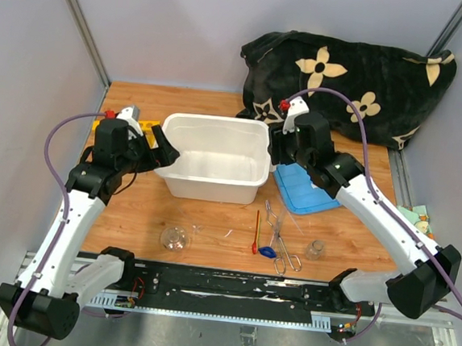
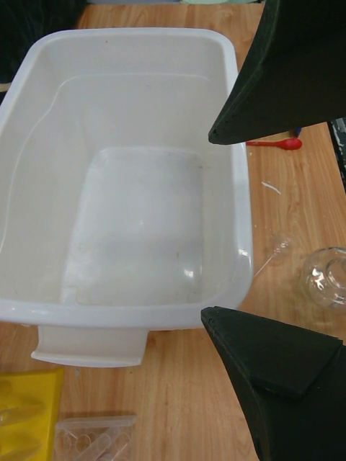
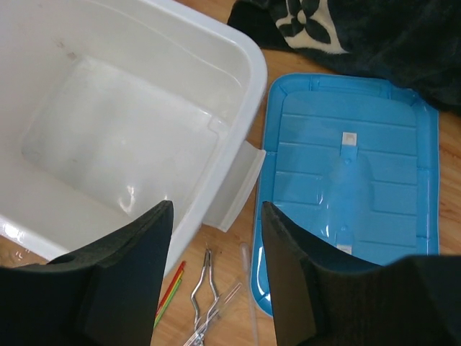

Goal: Organize the chemistry lab equipment
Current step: Adjust the storage box at the center of the board, then pick up the collection bottle at the center of the board.

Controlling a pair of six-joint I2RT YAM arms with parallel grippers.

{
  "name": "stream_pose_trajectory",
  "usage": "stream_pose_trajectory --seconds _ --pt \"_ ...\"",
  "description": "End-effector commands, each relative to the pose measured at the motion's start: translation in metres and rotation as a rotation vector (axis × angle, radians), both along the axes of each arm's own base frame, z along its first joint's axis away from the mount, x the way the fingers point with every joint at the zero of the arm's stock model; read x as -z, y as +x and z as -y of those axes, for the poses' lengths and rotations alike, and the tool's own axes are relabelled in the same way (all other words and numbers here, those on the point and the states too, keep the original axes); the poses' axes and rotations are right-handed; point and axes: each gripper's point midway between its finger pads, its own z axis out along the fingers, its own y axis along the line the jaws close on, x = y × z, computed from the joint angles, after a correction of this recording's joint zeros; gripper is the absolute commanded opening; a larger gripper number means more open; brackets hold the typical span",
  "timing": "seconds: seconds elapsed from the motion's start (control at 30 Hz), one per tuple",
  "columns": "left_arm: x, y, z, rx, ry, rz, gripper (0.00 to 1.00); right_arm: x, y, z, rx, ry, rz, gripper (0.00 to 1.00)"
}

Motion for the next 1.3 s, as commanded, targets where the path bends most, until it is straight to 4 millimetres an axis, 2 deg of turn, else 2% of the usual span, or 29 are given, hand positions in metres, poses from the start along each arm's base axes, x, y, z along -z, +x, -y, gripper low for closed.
stream_pose_trajectory --seconds 0.0,0.13,0.27,0.33,0.43,0.47,0.53,0.63,0.8,0.9,0.97,1.13,1.27 --pt "-0.019 -0.009 0.001 0.007 -0.017 0.057 0.99 0.002 -0.023 0.015 0.028 0.005 -0.042 0.53" --pt "-0.045 -0.015 0.008 0.036 -0.073 0.124 0.99 0.006 -0.053 0.045 0.087 -0.036 -0.109 0.52" --pt "-0.071 -0.024 0.038 0.192 -0.189 0.189 0.99 0.009 -0.098 0.078 0.141 -0.045 -0.194 0.50" --pt "-0.077 -0.030 0.054 0.275 -0.249 0.203 0.99 0.015 -0.124 0.099 0.180 -0.057 -0.245 0.49" --pt "-0.077 -0.033 0.064 0.323 -0.249 0.216 0.98 0.023 -0.164 0.127 0.235 -0.043 -0.309 0.46" --pt "-0.074 -0.033 0.067 0.332 -0.230 0.218 0.93 0.028 -0.176 0.132 0.242 -0.038 -0.339 0.44" --pt "-0.065 -0.034 0.074 0.355 -0.197 0.209 0.75 0.039 -0.199 0.142 0.260 -0.034 -0.408 0.40" --pt "-0.044 -0.034 0.085 0.385 -0.151 0.168 0.60 0.058 -0.221 0.152 0.286 -0.049 -0.491 0.36" --pt "-0.015 -0.034 0.113 0.460 -0.067 0.105 0.55 0.102 -0.241 0.156 0.324 -0.049 -0.594 0.36" --pt "-0.001 -0.035 0.126 0.499 -0.048 0.086 0.44 0.129 -0.243 0.149 0.310 -0.031 -0.628 0.37" --pt "0.005 -0.035 0.130 0.512 -0.055 0.083 0.37 0.141 -0.242 0.147 0.312 -0.025 -0.631 0.37" --pt "0.014 -0.033 0.127 0.498 -0.037 0.078 0.47 0.143 -0.233 0.150 0.365 -0.018 -0.602 0.37" --pt "0.007 -0.029 0.126 0.483 -0.037 0.093 0.49 0.142 -0.226 0.151 0.407 -0.031 -0.599 0.37"
